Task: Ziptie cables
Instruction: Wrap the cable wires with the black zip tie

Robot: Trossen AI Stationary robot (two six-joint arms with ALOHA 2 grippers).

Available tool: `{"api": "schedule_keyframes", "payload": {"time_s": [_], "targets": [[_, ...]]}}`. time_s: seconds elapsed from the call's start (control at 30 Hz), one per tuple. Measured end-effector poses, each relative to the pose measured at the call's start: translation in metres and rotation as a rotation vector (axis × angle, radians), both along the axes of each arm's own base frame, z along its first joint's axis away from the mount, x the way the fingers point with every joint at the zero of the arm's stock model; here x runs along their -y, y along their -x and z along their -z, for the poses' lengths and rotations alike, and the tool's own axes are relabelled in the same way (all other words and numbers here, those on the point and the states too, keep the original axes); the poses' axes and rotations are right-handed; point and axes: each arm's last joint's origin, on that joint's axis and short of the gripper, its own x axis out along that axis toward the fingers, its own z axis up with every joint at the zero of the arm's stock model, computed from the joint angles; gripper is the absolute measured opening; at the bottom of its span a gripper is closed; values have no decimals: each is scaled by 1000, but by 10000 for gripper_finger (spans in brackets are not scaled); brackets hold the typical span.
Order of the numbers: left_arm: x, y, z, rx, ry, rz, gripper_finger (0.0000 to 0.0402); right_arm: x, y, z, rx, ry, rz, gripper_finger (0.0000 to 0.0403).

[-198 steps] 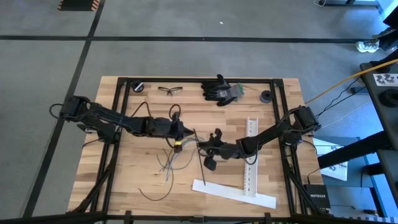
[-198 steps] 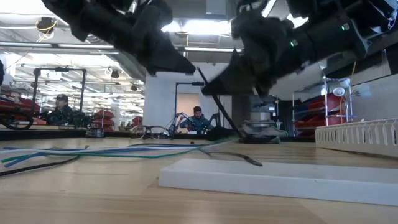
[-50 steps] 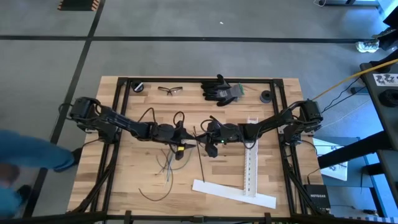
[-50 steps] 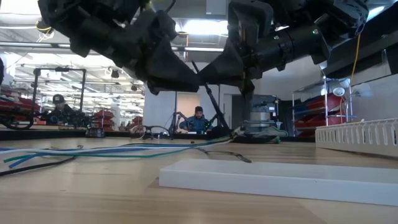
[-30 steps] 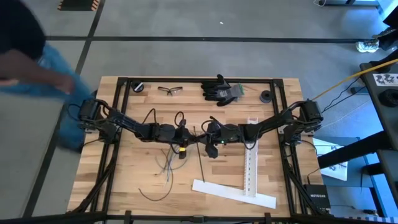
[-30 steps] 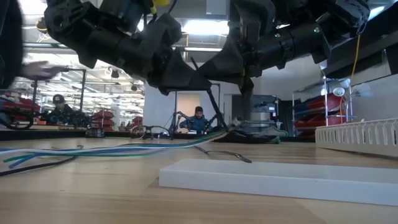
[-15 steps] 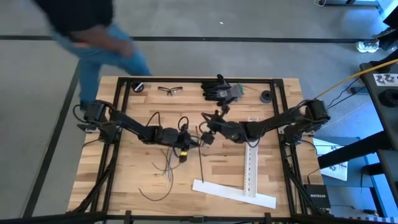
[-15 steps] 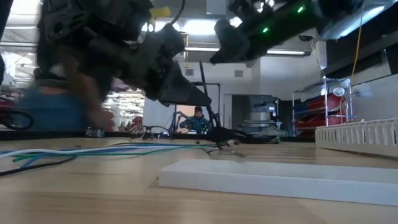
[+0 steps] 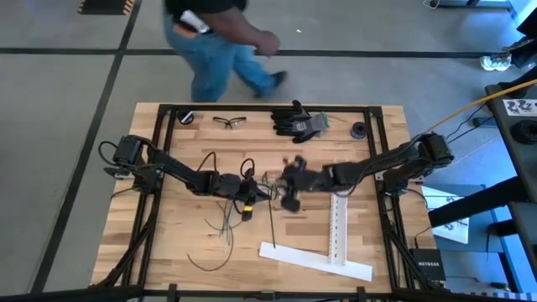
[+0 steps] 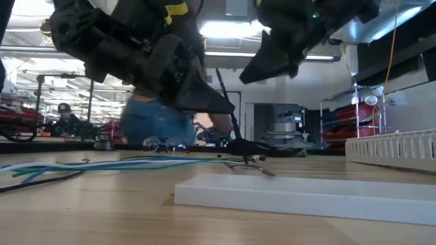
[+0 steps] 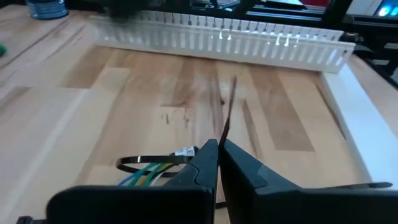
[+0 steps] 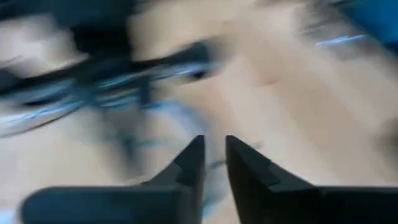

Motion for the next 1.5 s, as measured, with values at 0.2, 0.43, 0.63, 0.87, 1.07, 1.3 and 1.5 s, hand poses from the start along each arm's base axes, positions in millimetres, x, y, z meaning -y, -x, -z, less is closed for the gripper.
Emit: {"api": "schedule_keyframes", "payload": {"time_s": [0.2,0.43,0.63,0.87,1.07,1.3,1.5], "targets": [[-1,0,0,0,0,-2,0,-28,-16,25,32,-21,-132,147],[-2,0,0,-2,7,-12,0,-28,-27,40,87,19,-65,164],[-2,0,0,-6,7,-8,0,-29,-28,39,104,15,-79,114],[-2,0,0,-3,4,-15,0,-29,-28,39,94,151,-91,9],[-2,0,-1,6,12,-15,0,-32,-26,34,76,446,-32,0],[9,-2,12,-40,-19,43,0,-30,-28,7,28,766,70,0],[10,-7,12,-81,-63,55,0,-21,-15,-29,59,730,130,0]]}}
